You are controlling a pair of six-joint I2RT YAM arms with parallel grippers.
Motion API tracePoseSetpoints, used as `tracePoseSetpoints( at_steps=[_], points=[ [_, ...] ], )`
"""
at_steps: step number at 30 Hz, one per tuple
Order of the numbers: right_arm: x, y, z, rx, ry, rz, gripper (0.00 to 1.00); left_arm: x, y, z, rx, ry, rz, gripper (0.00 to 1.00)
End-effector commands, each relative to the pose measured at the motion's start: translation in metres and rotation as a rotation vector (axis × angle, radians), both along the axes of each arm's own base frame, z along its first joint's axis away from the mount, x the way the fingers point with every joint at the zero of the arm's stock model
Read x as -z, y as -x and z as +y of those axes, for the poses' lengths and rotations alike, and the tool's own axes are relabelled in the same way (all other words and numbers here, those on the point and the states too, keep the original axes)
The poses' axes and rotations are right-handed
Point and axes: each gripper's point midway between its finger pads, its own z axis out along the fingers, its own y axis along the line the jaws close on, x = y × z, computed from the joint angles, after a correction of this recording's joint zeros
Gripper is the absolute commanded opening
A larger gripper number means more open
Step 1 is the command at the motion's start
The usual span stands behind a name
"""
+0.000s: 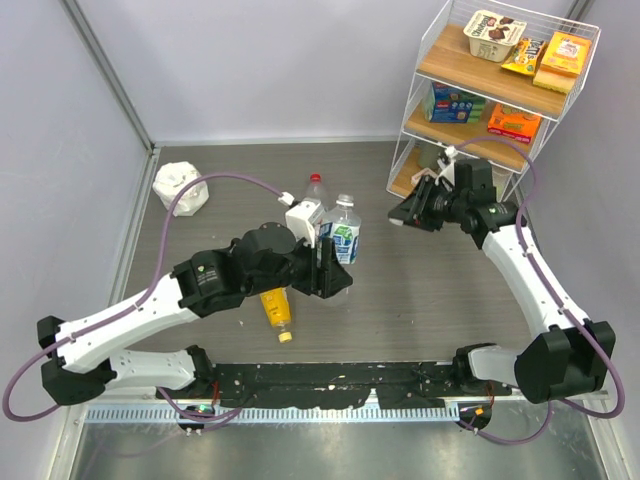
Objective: Unscrew the bottle caps
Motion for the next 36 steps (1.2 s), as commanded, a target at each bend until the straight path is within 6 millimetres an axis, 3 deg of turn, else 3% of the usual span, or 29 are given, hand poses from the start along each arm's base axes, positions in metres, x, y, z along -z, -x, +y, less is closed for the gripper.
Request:
tracePoseSetpoints(
  at_steps=[1, 12, 17, 22, 29, 34, 36],
  points=[
    [0.049, 0.021, -0.03, 0.04, 0.202, 0.07, 0.02, 0.013, -0.005, -0.003, -0.035, -0.029, 0.018, 0.0],
    [0.132, 0.046, -0.054, 0.037, 0.369, 0.312, 0.1, 0.039, -0.004, -0.026, -0.01, -0.048, 0.101, 0.0],
    [0.149, 0.051, -0.06, 0.033, 0.405, 0.349, 0.27, 0.054, 0.001, -0.035, 0.015, -0.072, 0.148, 0.0],
    [0.147, 0.052, -0.057, 0.024, 0.392, 0.346, 0.47, 0.06, 0.002, -0.036, 0.015, -0.076, 0.161, 0.0],
    [0.135, 0.049, -0.057, 0.033, 0.391, 0.323, 0.68, 0.063, 0.002, -0.032, 0.01, -0.079, 0.163, 0.0],
    [0.11, 0.043, -0.05, 0.023, 0.351, 0.28, 0.77, 0.066, 0.003, -0.029, 0.001, -0.083, 0.165, 0.0],
    [0.092, 0.039, -0.046, 0.016, 0.327, 0.236, 0.91, 0.066, 0.002, -0.027, -0.005, -0.086, 0.16, 0.0]
  ],
)
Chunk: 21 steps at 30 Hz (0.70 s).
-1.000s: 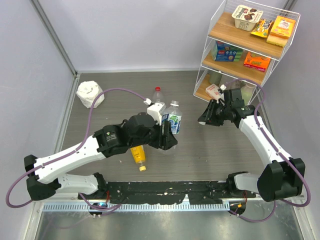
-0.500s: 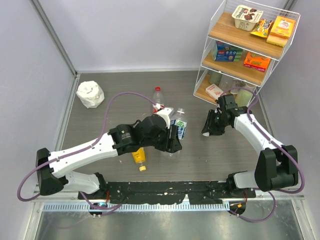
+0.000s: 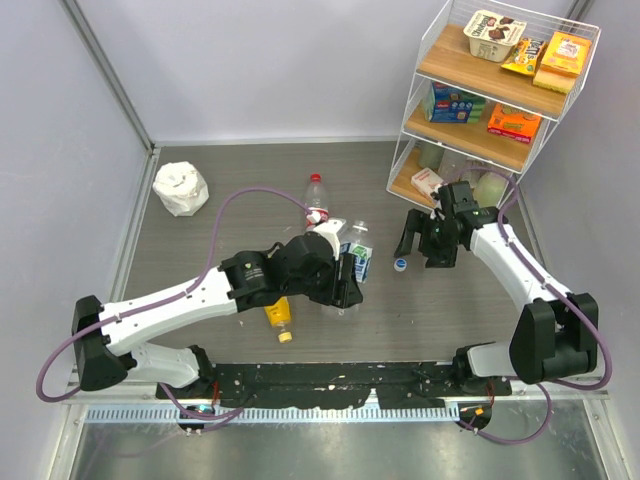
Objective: Unscrew the bottle caps
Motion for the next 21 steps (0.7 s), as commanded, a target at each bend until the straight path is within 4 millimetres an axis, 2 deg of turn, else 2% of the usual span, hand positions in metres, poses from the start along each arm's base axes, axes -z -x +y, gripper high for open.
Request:
tracePoseSetpoints(
  at_steps=[1, 2, 5, 8, 13, 15, 17, 21],
  points=[
    [-0.062, -0.017, 0.016, -0.042, -0.09, -0.163, 0.96, -0.018, -0.002, 0.0, -0.012, 0.056, -0.035, 0.0],
    [-0.072, -0.017, 0.019, -0.051, -0.107, -0.185, 0.98, -0.018, -0.003, 0.003, -0.017, 0.048, -0.042, 0.0],
    [-0.126, -0.022, 0.033, -0.098, -0.199, -0.309, 1.0, -0.02, -0.007, 0.01, -0.033, 0.023, -0.071, 0.0],
    [-0.172, -0.017, 0.045, -0.145, -0.286, -0.394, 1.0, -0.023, -0.01, 0.012, -0.028, 0.007, -0.092, 0.0],
    [-0.227, -0.004, 0.07, -0.231, -0.484, -0.508, 1.0, -0.031, -0.008, 0.004, 0.017, 0.03, -0.112, 0.0],
    [-0.245, 0.001, 0.081, -0.235, -0.595, -0.511, 1.0, -0.035, -0.008, 0.001, 0.03, 0.046, -0.121, 0.0],
    [-0.252, 0.003, 0.087, -0.233, -0.661, -0.508, 1.0, -0.038, -0.008, 0.0, 0.031, 0.056, -0.129, 0.0],
    [-0.244, 0.007, 0.097, -0.267, -0.674, -0.473, 1.0, -0.042, -0.012, -0.004, 0.031, 0.063, -0.141, 0.0]
  ],
)
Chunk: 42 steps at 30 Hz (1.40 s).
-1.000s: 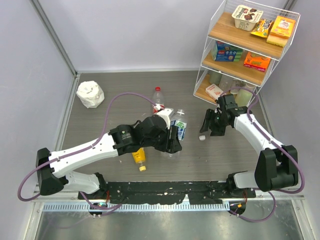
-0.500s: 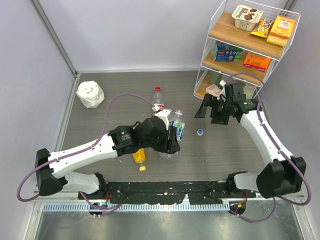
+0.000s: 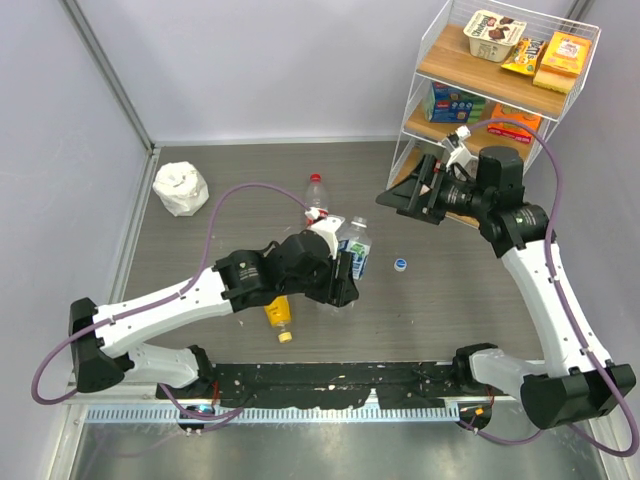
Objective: Unscrew the bottle caps
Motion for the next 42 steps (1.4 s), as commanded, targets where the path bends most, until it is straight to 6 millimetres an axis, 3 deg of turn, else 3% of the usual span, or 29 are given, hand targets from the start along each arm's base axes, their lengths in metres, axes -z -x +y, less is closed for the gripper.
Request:
tracePoseSetpoints(
  at_steps=[1, 8, 11, 13, 17, 18, 19, 20, 23, 24, 25, 27, 31, 33, 42],
  points=[
    [-0.015, 0.009, 0.021, -0.09, -0.083, -0.003, 1.0, -0.037, -0.006, -0.017, 0.026, 0.094, -0.065, 0.0],
    [-0.006, 0.015, 0.051, -0.139, -0.04, 0.014, 0.95, -0.044, -0.008, -0.028, 0.05, 0.101, -0.066, 0.0],
    [-0.005, 0.015, 0.054, -0.139, -0.04, 0.016, 0.84, -0.046, -0.009, -0.029, 0.052, 0.102, -0.071, 0.0],
    [-0.006, 0.015, 0.054, -0.133, -0.043, 0.012, 0.73, -0.047, -0.009, -0.03, 0.053, 0.101, -0.072, 0.0],
    [-0.005, 0.014, 0.055, -0.133, -0.05, 0.018, 0.39, -0.047, -0.009, -0.029, 0.054, 0.099, -0.073, 0.0],
    [-0.006, 0.014, 0.055, -0.134, -0.052, 0.017, 0.15, -0.048, -0.009, -0.028, 0.051, 0.099, -0.074, 0.0],
    [-0.007, 0.014, 0.055, -0.134, -0.053, 0.016, 0.07, -0.046, -0.009, -0.028, 0.051, 0.096, -0.072, 0.0],
    [-0.005, 0.013, 0.055, -0.133, -0.051, 0.017, 0.02, -0.046, -0.009, -0.029, 0.052, 0.096, -0.072, 0.0],
    [-0.005, 0.012, 0.055, -0.134, -0.04, 0.006, 0.02, -0.046, -0.009, -0.028, 0.051, 0.095, -0.07, 0.01],
    [-0.006, 0.011, 0.054, -0.131, -0.036, 0.001, 0.02, -0.047, -0.009, -0.028, 0.05, 0.098, -0.072, 0.06],
    [-0.006, 0.011, 0.054, -0.133, -0.028, -0.005, 0.02, -0.047, -0.009, -0.028, 0.05, 0.098, -0.072, 0.19],
    [-0.004, 0.009, 0.053, -0.133, -0.011, -0.01, 0.02, -0.046, -0.009, -0.028, 0.05, 0.093, -0.072, 0.55],
    [-0.003, 0.006, 0.05, -0.129, 0.032, -0.034, 0.02, -0.046, -0.01, -0.03, 0.052, 0.082, -0.07, 0.95],
    [-0.001, 0.004, 0.048, -0.125, 0.058, -0.044, 0.02, -0.046, -0.011, -0.032, 0.053, 0.073, -0.069, 1.0],
    [0.017, -0.008, 0.027, -0.059, 0.224, -0.092, 0.01, -0.038, -0.022, -0.033, -0.004, 0.086, -0.017, 1.0]
  ],
)
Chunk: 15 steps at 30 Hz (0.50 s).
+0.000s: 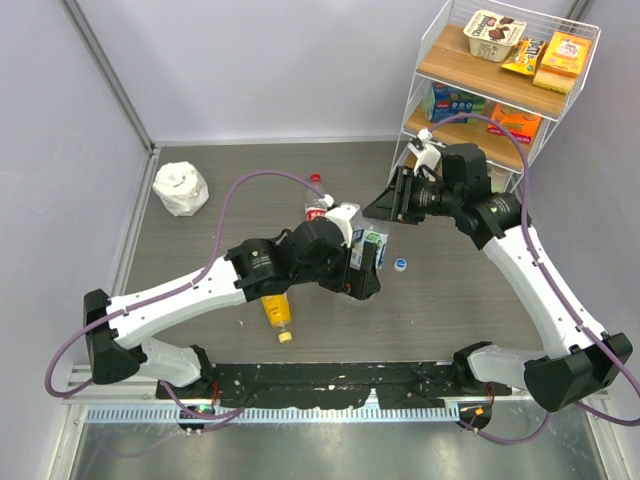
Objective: Unscrew the bottle caps
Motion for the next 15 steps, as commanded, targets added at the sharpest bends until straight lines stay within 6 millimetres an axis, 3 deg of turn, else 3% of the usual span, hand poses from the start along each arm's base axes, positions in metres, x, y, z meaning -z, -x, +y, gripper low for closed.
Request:
tracePoseSetpoints(
  at_steps=[1, 9, 15],
  points=[
    [-0.007, -0.011, -0.015, 0.045, 0.107, -0.11, 0.02, -0.007, -0.011, -0.006, -0.032, 0.055, 0.044, 1.0],
    [-0.005, -0.038, -0.051, 0.245, 0.256, -0.199, 0.02, 0.018, -0.024, 0.001, -0.068, 0.083, 0.253, 1.0],
    [-0.022, -0.065, -0.08, 0.438, 0.318, -0.329, 0.01, 0.004, -0.039, 0.019, -0.105, 0.159, 0.306, 1.0]
  ],
)
